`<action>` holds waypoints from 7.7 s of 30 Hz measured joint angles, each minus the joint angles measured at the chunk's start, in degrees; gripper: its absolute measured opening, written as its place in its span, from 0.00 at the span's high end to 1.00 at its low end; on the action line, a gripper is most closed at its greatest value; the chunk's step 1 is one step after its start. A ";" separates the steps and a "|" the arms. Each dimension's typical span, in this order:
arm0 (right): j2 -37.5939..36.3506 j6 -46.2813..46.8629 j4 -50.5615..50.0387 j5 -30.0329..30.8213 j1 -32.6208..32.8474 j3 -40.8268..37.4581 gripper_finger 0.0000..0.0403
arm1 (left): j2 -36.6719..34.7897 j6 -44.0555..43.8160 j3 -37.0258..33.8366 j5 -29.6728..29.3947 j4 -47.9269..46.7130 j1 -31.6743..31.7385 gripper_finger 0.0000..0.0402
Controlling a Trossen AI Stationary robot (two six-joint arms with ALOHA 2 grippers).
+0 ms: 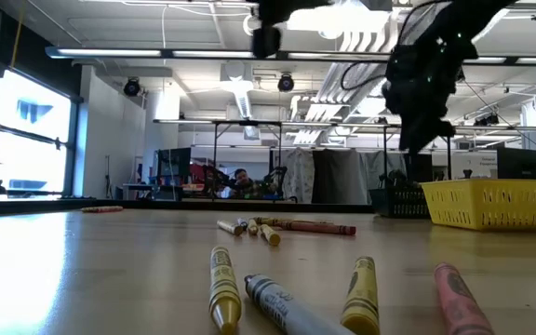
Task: Sort crayons
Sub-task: Put the yellow crayon into the black bin, then put the gray crayon into the green bin
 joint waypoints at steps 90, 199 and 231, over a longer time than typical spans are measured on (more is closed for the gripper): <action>-1.52 -2.95 -9.32 2.86 33.60 8.01 0.66 | 16.20 -49.11 -9.21 -28.26 -24.75 -14.99 0.69; -2.31 22.55 29.96 16.78 27.34 10.36 0.98 | -6.31 -1.51 -9.84 -40.63 10.91 1.18 0.74; 9.66 3.63 5.98 15.89 1.03 -0.26 0.67 | -6.40 -1.02 -9.84 -29.54 7.13 2.82 0.73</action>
